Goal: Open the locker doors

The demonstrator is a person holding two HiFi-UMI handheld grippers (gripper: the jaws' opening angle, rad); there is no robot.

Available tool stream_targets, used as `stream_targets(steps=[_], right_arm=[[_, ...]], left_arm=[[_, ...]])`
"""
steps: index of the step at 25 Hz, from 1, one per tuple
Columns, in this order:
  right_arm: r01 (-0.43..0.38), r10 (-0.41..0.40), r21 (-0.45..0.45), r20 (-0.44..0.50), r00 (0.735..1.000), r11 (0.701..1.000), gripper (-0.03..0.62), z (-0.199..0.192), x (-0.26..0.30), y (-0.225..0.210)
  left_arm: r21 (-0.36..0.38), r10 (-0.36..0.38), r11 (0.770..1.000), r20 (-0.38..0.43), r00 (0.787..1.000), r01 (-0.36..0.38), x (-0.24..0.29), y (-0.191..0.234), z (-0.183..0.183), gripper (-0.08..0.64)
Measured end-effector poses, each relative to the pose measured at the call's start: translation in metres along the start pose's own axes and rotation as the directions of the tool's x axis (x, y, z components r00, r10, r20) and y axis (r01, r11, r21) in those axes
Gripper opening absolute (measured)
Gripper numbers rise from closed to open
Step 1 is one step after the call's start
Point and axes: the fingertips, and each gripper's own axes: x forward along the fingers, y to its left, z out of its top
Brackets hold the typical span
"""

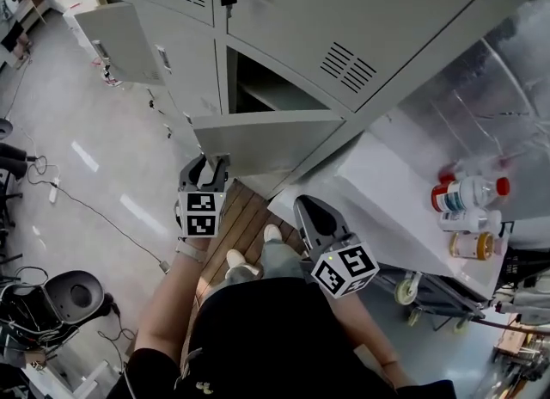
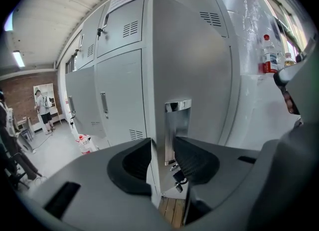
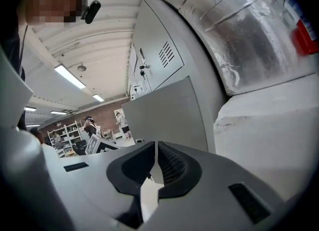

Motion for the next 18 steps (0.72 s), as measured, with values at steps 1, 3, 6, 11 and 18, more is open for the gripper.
stream_targets(steps=[1,3,6,11,18], right_arm=[[0.006,-0.006,0.002,0.003,1.000,1.000,0.041,-0.003,-0.004,0.002],[0.017,-0.017,0.007,0.010,1.000,1.000,0.041,-0.008,-0.012,0.005],[0.029,-0.029,0.016,0.023,0.999,0.999,0.041,-0.015,-0.022,0.007],[0.036,-0.037,0.030,0.029,0.999,0.999,0.041,-0.026,-0.042,0.010],[0.007,-0.008,0.030,0.023,1.000,1.000,0.041,-0.038,-0.069,0.013]], left_arm=[[0.003,-0.007,1.000,-0.001,1.000,0.007,-0.005,-0.003,-0.002,0.158],[0.011,-0.022,1.000,-0.001,1.000,0.022,-0.014,-0.009,-0.006,0.158],[0.023,-0.050,0.998,-0.002,0.999,0.050,-0.027,-0.019,-0.014,0.156],[0.058,-0.082,0.995,-0.024,0.996,0.083,-0.052,-0.042,-0.027,0.155],[0.084,-0.084,0.993,-0.048,0.995,0.088,-0.084,-0.077,-0.043,0.136]])
